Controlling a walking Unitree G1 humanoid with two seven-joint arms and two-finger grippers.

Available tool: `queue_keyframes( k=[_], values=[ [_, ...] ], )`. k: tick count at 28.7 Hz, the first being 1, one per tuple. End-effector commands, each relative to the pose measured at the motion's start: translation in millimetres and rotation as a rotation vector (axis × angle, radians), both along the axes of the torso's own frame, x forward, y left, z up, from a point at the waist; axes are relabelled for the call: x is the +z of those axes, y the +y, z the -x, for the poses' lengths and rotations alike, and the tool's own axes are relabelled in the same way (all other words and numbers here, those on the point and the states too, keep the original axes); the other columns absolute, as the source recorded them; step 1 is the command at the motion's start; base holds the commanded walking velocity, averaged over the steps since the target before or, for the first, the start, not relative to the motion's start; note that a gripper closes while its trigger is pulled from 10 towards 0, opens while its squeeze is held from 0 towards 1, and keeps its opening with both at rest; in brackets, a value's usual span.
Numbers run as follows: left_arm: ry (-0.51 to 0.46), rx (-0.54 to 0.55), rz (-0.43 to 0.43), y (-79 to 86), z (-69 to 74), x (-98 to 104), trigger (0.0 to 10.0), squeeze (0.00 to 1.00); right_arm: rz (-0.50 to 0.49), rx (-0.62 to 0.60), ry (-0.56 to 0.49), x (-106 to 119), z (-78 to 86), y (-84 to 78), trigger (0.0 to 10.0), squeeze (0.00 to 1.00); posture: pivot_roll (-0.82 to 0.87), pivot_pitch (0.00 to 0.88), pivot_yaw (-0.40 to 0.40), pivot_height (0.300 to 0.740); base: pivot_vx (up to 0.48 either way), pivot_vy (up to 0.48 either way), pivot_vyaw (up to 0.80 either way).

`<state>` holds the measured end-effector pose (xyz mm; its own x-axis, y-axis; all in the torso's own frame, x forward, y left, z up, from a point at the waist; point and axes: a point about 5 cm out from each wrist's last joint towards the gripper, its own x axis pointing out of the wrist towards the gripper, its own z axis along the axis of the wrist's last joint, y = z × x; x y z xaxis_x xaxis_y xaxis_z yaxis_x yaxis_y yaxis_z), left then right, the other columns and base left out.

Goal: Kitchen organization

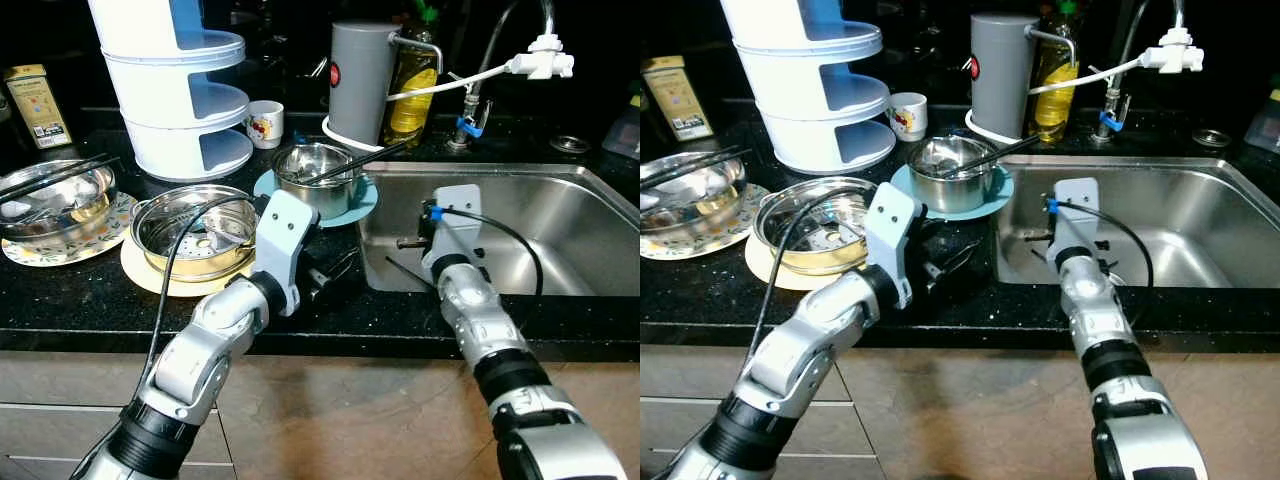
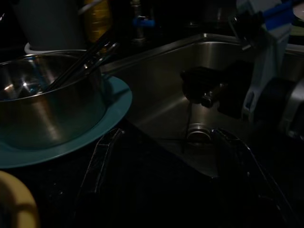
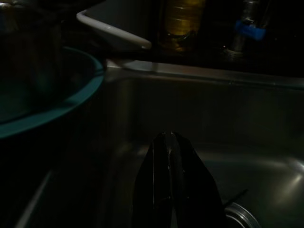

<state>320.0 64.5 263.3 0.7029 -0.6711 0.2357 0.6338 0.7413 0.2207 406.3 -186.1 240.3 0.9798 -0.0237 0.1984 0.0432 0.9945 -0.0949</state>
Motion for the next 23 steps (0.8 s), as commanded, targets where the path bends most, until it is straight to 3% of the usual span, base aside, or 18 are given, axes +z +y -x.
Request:
queue_keyframes(
  k=[1,5,11,13,16,23],
  values=[
    [0.002,-0.012,-0.019,-3.0,-0.6,-2,10.0,0.00,-0.034,0.003,0.016,2,-2.1,-4.9,0.0,0.00,0.06,0.133,0.000,0.740,0.000,0.000,0.00],
    [-0.004,-0.017,-0.028,-2.8,-3.1,-1,10.0,0.00,-0.060,0.029,0.066,5,-7.6,-6.4,0.0,0.00,0.06,0.133,0.000,0.740,0.000,0.000,0.00],
    [-0.013,-0.015,-0.022,-0.1,-8.0,5,10.0,0.00,-0.077,0.095,0.042,33,-13.4,-5.2,0.0,0.00,0.06,0.141,0.001,0.740,0.000,0.000,0.00],
    [-0.013,-0.015,-0.022,-0.1,-8.0,5,10.0,0.00,-0.077,0.095,0.042,33,-13.4,-5.2,0.0,0.00,0.06,0.141,0.001,0.740,0.000,0.000,0.00],
    [-0.028,-0.015,-0.029,1.2,-10.0,10,10.0,0.00,-0.016,0.149,0.053,52,-15.7,-4.5,0.0,0.00,0.06,0.150,-0.003,0.740,0.000,0.000,0.00],
    [-0.032,-0.027,-0.042,1.3,-12.2,11,10.0,0.00,0.066,0.171,0.142,51,-17.4,-5.6,0.0,0.00,0.06,0.155,-0.006,0.740,0.000,0.000,0.00]
  ],
)
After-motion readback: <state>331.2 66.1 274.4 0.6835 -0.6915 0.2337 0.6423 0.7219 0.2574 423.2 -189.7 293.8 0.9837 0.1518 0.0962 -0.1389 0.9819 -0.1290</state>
